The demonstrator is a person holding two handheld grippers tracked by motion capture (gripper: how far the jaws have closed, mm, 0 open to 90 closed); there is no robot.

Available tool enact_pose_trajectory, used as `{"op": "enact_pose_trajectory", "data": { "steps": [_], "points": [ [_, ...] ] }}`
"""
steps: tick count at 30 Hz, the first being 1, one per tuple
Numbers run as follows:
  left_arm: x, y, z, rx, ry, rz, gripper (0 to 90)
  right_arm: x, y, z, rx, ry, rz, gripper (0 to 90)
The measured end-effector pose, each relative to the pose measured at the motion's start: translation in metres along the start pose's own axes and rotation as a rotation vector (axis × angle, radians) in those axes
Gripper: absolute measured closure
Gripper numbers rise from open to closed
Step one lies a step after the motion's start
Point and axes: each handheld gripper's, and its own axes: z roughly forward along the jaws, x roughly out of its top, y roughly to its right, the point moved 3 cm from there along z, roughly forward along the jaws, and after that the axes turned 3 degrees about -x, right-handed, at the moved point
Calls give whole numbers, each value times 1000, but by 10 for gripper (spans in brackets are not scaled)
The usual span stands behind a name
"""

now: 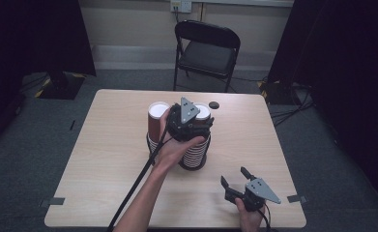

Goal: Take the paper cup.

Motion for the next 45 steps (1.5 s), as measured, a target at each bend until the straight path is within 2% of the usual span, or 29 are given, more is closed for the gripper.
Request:
{"op": "enact_pose_trajectory", "data": {
  "steps": [8,15,19,22,26,33,34,39,41,45],
  "points": [
    [-4,-1,6,-6,-29,-15,203,0,0,0,-1,0,1,177],
    [-3,-3,3,-19,-29,-20,210,0,0,0,-1,0,1,177],
    [-3,-2,3,-12,-16,-24,212,0,0,0,-3,0,2,178],
    [0,-3,0,-13,13,-41,212,0,0,0,-7,0,4,175],
    [3,-4,-3,-9,23,-25,213,0,1,0,-6,1,7,175],
    [4,-4,-3,-3,38,-33,213,0,1,0,-4,4,7,175],
    [5,-4,-5,-8,58,-43,213,0,1,0,-5,1,6,175],
    [8,-5,-9,-10,85,-24,214,0,1,0,-2,2,10,175],
    [11,-6,-11,-10,106,-36,215,0,1,0,-1,2,13,175],
    [13,-8,-14,-14,119,-42,215,0,1,0,-1,2,11,175]
  ]
}}
